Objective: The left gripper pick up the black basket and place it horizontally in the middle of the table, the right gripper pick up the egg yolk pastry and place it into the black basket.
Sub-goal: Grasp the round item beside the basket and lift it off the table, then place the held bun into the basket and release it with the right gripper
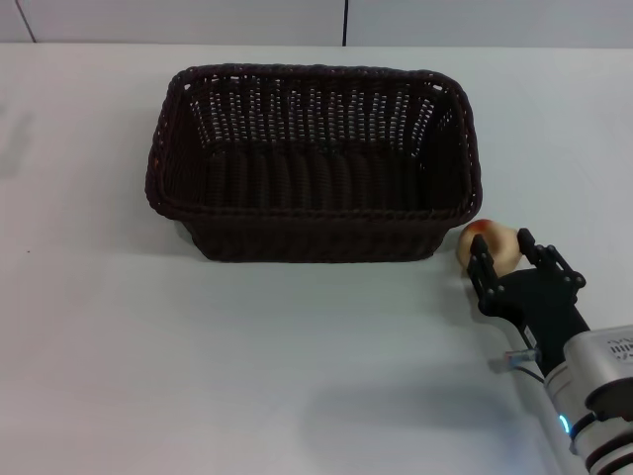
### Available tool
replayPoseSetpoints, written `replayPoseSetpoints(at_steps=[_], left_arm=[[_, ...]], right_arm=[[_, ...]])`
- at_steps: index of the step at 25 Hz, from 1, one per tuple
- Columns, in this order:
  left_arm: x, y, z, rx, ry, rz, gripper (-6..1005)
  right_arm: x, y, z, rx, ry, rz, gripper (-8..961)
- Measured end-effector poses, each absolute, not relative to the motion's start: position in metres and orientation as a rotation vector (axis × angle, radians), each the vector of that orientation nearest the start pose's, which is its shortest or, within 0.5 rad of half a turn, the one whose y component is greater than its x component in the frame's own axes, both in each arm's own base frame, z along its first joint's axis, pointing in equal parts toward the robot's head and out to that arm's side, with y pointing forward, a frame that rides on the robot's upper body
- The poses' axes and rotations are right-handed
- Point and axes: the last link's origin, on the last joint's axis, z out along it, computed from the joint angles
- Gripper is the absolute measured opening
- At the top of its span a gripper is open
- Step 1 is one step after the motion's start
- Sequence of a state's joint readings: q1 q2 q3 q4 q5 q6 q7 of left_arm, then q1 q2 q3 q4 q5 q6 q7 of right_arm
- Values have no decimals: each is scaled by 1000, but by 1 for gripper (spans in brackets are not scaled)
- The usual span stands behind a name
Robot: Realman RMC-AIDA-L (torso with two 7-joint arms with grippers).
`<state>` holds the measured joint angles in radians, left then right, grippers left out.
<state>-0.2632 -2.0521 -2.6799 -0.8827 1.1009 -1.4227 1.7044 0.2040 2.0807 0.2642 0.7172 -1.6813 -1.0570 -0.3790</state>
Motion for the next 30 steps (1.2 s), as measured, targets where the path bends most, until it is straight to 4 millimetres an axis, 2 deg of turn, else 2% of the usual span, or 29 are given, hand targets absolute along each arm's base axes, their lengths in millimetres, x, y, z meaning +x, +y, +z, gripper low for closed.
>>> replayPoseSetpoints(at_steps=[11, 17, 20, 23, 30], left_arm=[[-308, 301, 202, -1554, -482, -1305, 445], [-308, 300, 203, -1557, -476, -1308, 445], [-308, 300, 203, -1558, -476, -1310, 445], [-307, 300, 203, -1559, -475, -1310, 445], [-308, 299, 204, -1559, -476, -1308, 445]], right_arm=[[287, 235, -117, -1714, 784, 562, 425], [287, 236, -115, -1701, 785, 562, 209], [287, 237, -113, -1690, 783, 566, 189], [288, 237, -106, -1636, 770, 582, 168], [290, 228, -74, -1440, 668, 657, 119]])
